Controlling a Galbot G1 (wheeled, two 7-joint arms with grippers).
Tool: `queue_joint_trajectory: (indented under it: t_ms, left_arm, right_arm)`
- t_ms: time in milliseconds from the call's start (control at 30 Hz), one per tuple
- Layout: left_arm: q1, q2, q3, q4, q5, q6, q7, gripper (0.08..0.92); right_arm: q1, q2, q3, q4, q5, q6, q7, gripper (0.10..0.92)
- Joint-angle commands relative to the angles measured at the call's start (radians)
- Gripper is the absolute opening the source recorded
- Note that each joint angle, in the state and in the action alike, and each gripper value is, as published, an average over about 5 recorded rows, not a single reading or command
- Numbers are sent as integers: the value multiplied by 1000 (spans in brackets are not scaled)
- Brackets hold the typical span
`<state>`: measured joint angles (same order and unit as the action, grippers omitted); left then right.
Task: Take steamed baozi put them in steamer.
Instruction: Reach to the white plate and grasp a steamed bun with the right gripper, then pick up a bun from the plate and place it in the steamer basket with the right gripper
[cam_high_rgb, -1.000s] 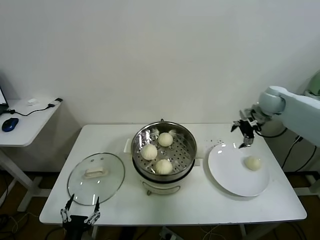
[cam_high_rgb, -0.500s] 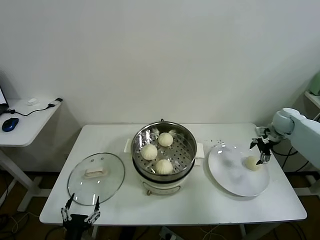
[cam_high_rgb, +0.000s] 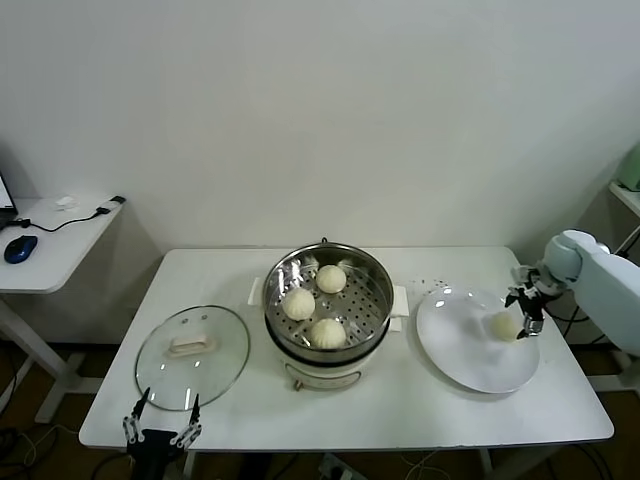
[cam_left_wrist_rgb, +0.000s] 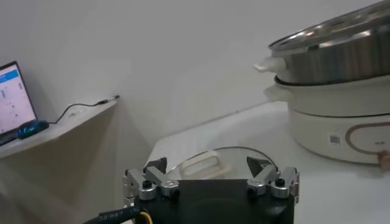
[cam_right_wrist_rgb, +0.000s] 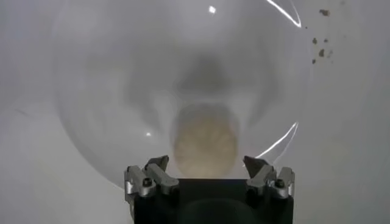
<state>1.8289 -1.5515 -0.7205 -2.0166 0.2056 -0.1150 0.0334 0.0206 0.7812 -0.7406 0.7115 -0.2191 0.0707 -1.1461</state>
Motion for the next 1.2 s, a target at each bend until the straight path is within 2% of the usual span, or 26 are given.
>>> queue_joint_trajectory:
  t_ms: [33, 300, 633, 733, 900, 1200]
  left_arm:
    - [0, -1, 2, 5, 8, 1, 0, 823]
    - [-5, 0, 2, 7, 10, 3, 0, 823]
    - [-3, 1, 3, 7, 9, 1, 0, 823]
    - [-2, 1, 3, 6, 9, 1, 0, 823]
    - [0, 1, 4, 2, 8, 0, 0, 823]
    - [2, 0, 15, -6, 2, -5, 0, 823]
  right_arm:
    - [-39, 65, 85, -89, -79, 26, 12, 823]
    - [-41, 81, 99, -106, -98, 27, 2, 811]
    - [-31, 70, 95, -94, -86, 20, -14, 645]
    - [-26, 57, 79, -67, -49, 1, -17, 618]
    - [33, 25, -15, 0, 95, -52, -22, 594]
    - [450, 41, -478, 112, 579, -184, -22, 580]
